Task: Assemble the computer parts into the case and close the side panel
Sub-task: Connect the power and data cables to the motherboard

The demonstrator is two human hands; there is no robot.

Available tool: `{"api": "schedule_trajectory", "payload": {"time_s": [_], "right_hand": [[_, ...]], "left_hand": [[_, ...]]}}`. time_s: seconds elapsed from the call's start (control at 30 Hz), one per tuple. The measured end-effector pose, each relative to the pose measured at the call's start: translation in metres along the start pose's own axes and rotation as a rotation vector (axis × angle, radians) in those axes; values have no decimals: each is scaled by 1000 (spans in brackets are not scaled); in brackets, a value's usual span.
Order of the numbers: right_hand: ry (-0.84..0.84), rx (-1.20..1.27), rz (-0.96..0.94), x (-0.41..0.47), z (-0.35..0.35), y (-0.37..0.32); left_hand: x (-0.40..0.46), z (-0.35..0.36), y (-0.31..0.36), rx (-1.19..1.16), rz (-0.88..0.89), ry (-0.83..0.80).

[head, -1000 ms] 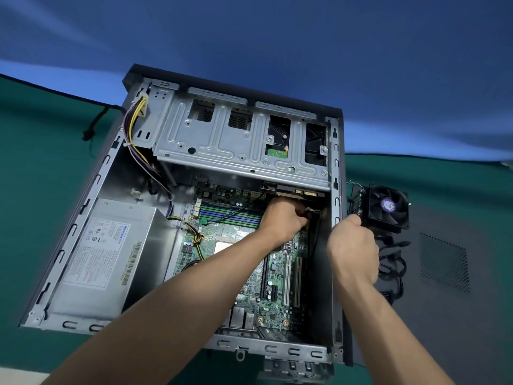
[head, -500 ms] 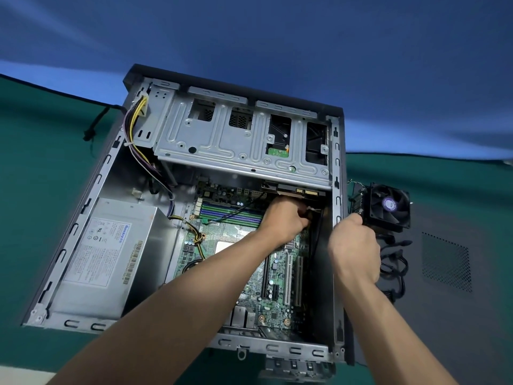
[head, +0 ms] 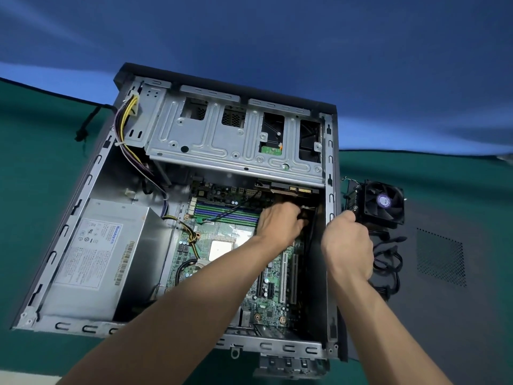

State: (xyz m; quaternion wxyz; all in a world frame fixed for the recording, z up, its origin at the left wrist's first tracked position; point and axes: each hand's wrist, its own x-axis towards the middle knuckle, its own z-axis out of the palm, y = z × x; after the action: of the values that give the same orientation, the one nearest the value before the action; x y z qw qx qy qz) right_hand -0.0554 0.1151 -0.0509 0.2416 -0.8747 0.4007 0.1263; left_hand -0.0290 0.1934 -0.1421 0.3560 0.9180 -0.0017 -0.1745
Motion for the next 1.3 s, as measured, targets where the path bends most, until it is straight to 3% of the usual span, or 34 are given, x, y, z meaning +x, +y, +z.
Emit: {"api": "schedule_trajectory", "payload": {"time_s": [0.23, 0.8, 1.0, 1.17, 1.3], "right_hand": [[3, 37, 21, 0, 3, 2], [-18, 141, 50, -4, 1, 3], [-45, 167, 29, -6, -2, 3], [-84, 212, 6, -4, -1, 6], [-78, 263, 1, -6, -2, 7]], "left_hand": [[-6, 9, 2, -45, -70, 71], [-6, 7, 9, 8, -207, 72], [-21, -9, 17, -169, -166, -52], [-45, -36, 1, -133, -226, 214], [-59, -59, -28, 42, -303, 373]]}}
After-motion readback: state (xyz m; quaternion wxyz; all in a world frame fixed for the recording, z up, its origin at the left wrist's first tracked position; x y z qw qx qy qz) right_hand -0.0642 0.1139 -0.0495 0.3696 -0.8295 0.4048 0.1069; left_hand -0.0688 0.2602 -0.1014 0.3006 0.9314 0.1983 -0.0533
